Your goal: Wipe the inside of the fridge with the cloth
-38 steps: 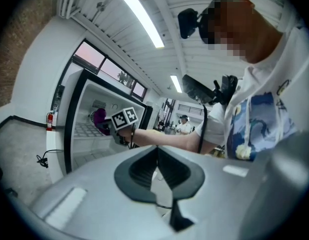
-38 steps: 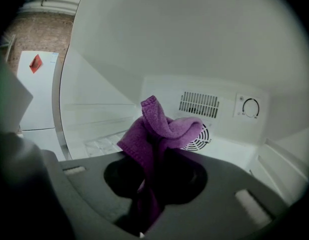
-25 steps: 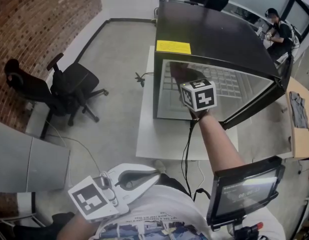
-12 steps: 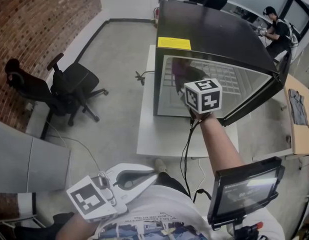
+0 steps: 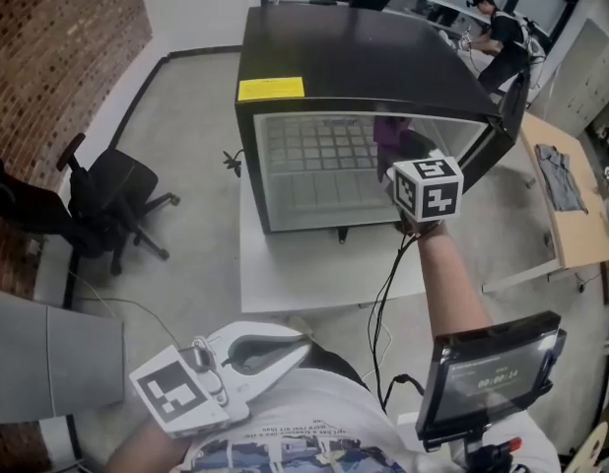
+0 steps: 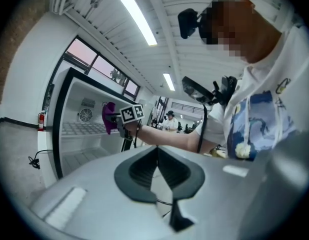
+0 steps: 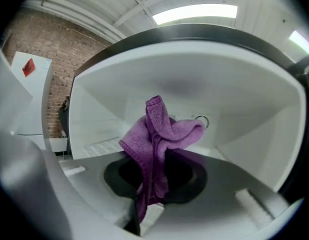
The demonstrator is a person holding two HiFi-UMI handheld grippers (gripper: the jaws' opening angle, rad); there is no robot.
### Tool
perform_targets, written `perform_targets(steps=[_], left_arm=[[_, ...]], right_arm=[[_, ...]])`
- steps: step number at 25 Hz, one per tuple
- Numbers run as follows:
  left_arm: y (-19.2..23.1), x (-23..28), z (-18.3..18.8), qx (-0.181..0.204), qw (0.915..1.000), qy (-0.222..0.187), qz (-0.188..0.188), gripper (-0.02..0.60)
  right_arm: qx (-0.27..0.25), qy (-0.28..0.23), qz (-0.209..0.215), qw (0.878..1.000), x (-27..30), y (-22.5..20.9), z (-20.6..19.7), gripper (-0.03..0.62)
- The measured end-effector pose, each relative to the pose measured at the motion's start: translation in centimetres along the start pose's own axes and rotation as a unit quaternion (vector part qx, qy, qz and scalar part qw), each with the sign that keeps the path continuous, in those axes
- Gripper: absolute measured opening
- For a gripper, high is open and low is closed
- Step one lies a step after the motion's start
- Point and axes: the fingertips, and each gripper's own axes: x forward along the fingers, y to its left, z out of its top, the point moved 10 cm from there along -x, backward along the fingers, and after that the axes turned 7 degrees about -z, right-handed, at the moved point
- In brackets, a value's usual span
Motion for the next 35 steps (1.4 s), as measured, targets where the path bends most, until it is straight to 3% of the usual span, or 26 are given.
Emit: perform_targets(steps=[6, 11, 21, 35], left_arm=[[0.7, 2.0, 0.1, -0.002, 0.9995, 0.010, -0.031, 0.006], [1.0, 3.0, 0.2, -0.003, 0.9988, 0.012, -0.047, 0.006], [1.4, 2.2, 0.0, -0.012, 0.9995, 0.003, -0.027, 0.006], [-0.6, 0.3, -0.4, -0.018, 0.9996, -0.010, 0.018, 0.006]], right_arm=[[-0.053, 0.033, -0.058, 0.996, -1.6, -3.8, -2.5, 0.078], [-0.069, 0.072, -0.062, 0.993, -1.5, -3.9, -5.0, 0.078], [-0.056, 0.067, -0.030, 0.996, -0.3, -0.2, -5.3, 0.078], [-0.045, 0.032, 0.072, 0.996, 1.1, 9.5, -2.5, 0.078]])
